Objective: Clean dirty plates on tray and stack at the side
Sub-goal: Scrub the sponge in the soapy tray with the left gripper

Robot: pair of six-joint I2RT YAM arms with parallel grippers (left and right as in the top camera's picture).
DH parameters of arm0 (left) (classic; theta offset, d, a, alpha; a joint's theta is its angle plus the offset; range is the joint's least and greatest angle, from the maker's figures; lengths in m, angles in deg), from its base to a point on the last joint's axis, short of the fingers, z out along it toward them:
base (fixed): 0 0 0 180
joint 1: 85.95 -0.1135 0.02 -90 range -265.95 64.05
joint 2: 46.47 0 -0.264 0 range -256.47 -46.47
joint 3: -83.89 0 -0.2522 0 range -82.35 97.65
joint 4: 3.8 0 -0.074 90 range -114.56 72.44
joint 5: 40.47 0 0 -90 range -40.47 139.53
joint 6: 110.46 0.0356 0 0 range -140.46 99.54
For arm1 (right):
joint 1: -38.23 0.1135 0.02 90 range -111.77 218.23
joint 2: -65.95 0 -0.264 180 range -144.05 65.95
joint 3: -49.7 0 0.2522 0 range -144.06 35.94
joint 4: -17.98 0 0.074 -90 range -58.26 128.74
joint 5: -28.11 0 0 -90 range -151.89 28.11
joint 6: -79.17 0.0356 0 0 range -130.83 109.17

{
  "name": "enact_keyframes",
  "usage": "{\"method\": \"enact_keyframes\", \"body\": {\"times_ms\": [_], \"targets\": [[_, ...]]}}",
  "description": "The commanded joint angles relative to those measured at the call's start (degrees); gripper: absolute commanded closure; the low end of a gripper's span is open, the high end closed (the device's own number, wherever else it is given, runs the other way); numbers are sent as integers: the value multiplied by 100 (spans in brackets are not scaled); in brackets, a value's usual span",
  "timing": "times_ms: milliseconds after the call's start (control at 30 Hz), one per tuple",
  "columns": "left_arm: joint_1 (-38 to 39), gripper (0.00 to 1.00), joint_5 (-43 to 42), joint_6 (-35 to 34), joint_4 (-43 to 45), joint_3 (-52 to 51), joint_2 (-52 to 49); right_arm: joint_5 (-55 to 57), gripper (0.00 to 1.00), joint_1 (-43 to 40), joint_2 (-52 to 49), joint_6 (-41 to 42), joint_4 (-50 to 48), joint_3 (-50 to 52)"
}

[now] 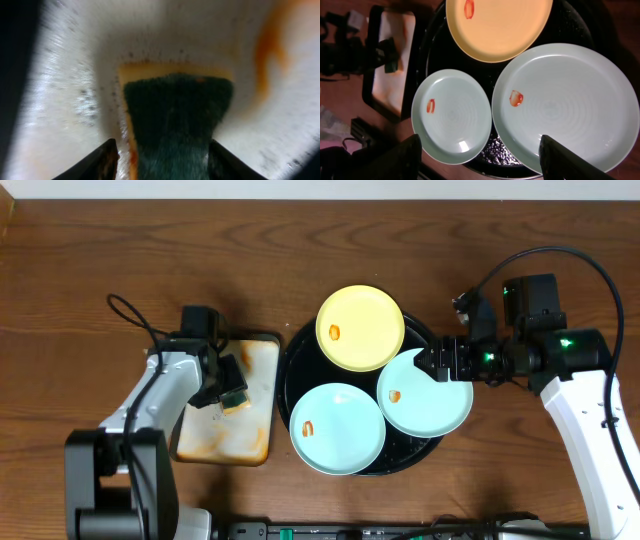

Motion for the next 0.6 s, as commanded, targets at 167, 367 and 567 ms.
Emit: {"method": "enact_keyframes", "body": {"times_ms": [167,367,567], "targets": [[13,90,-514,-33,90,-74,-286,-7,27,63,46,70,-9,-105],[13,93,-505,-7,-446,291,-120,-9,27,63,46,70,-15,-105],[13,78,-505,55,-717,525,39,-9,27,63,46,70,-11,-105]]}}
